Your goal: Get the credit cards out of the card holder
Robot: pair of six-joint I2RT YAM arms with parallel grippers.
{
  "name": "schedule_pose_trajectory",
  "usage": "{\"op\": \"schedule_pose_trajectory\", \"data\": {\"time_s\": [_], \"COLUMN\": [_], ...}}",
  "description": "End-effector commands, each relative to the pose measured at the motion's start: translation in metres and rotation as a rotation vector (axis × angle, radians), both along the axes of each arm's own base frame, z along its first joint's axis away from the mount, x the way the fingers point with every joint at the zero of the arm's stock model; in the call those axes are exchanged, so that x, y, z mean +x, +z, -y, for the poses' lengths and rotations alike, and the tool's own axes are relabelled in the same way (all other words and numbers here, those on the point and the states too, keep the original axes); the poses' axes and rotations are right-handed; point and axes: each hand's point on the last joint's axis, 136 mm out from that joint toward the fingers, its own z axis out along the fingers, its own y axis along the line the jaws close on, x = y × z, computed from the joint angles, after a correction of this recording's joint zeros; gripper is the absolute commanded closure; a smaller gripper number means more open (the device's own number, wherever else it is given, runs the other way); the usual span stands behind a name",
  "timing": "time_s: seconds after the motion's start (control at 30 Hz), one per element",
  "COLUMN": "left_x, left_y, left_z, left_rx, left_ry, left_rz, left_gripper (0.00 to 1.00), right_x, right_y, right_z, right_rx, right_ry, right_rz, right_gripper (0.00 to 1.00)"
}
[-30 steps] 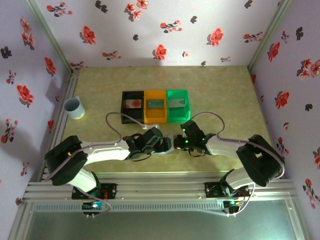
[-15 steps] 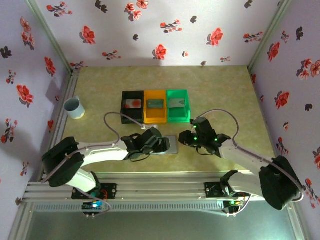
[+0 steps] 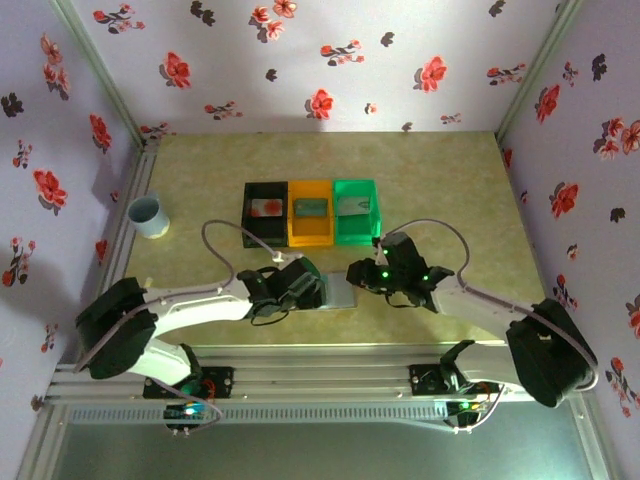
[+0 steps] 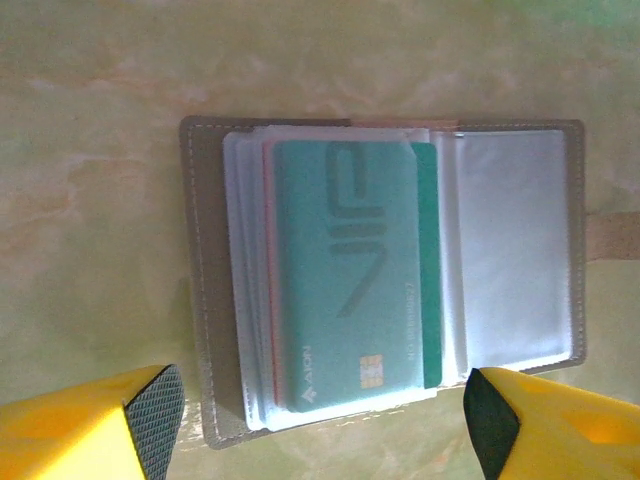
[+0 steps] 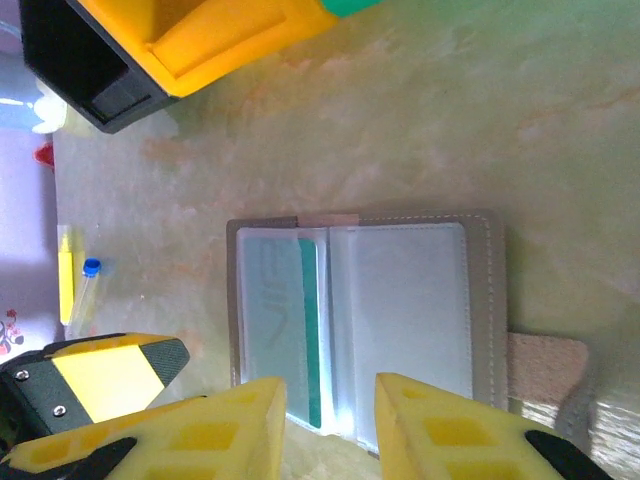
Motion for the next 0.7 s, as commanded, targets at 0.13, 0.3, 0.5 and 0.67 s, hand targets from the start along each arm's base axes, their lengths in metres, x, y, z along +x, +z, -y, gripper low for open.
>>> {"op": "schedule_pose_trajectory", "data": {"time_s": [0.13, 0.3, 0.5, 0.67], "left_x": [0.0, -0.001, -0.002, -0.003], "left_y": [-0.006, -0.012, -0.018, -0.023], "left_z": [-0.018, -0.023, -0.033, -0.04], "left_rx": [0.147, 0.175, 0.186, 0.186], "left_ry": [0.029, 0.033, 0.049, 0.057], "left_rz": [-0.02, -0.034, -0.046, -0.061], "left_gripper": [0.23, 0.23, 0.23, 0.23], "right_x": [-0.002, -0.002, -0.001, -0.002], "right_y": [-0.004, -0.007, -0.016, -0.021], "right_z": [-0.028, -0.041, -0.048, -0.054], "right_rx": [0.036, 0.039, 0.037, 0.03], "right_ry": [0.05, 0.078, 0.088, 0.102], "right_rz": [-0.006, -0.004, -0.014, -0.016], "right_gripper": [0.72, 0.75, 0.77, 0.76]}}
